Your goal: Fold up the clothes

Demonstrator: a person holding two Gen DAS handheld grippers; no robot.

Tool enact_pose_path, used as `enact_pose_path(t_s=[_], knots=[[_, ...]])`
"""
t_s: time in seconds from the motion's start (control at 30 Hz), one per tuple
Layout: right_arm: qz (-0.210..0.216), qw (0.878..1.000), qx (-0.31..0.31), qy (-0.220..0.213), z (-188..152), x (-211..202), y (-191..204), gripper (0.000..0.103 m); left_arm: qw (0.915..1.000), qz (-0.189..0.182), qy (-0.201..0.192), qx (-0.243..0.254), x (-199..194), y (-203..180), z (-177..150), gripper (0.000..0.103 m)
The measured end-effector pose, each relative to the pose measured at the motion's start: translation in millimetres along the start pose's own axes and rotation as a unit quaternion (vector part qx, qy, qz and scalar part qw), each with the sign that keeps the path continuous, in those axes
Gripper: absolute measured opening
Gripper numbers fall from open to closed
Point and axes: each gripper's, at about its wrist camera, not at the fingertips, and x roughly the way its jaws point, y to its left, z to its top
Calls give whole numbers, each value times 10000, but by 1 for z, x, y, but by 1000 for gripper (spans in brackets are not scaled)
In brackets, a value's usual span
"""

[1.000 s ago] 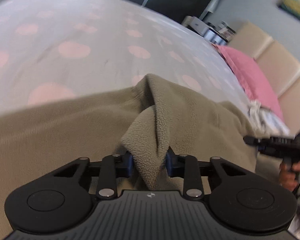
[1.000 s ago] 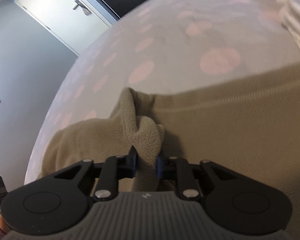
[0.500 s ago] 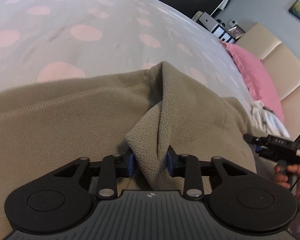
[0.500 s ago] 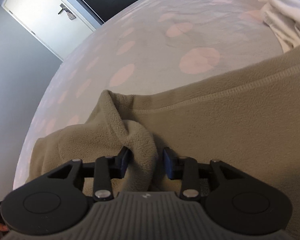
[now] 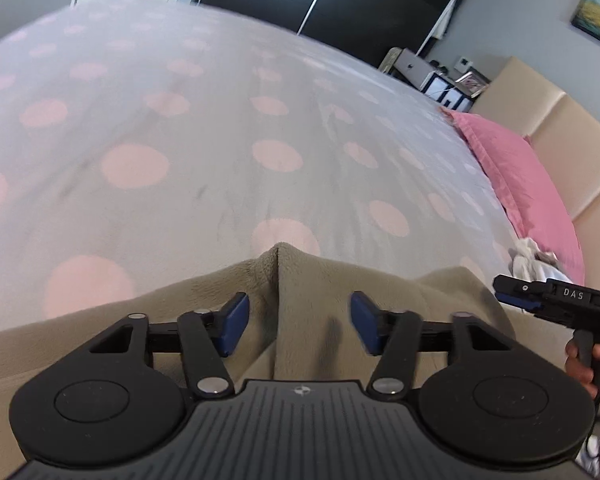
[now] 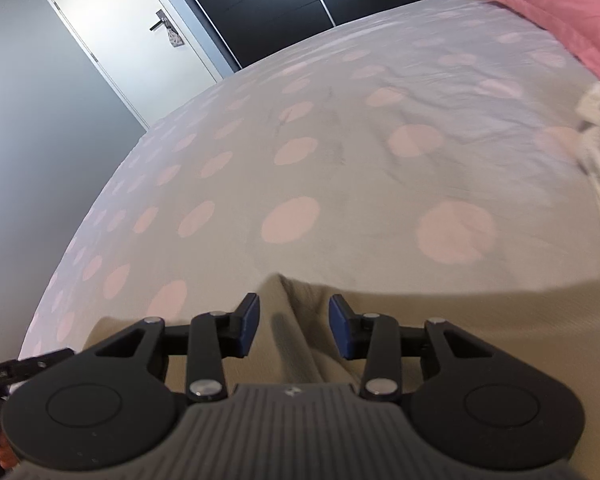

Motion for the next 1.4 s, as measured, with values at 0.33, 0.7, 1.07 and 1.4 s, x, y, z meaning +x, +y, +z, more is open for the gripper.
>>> enact_pose_path(t_s=[0.33,0.7,1.07,1.4], knots=[[-77,9991,281,-307,-3,46,-3,6,9988,-90,-22,-473,31,35,-10,5],[-226,9986,116,-469,-3,6,-11,32,9989,361,-304,48,0,15,-12,26],[-1807,9728,34,-1451,-2,-214,-108,38,9950,390,-504,770,-76,-54,-41,26],[-2844,8933,2088,-2784,-31,-423,-254,52,9958,207,-318,830,-111,-85,-73,26]])
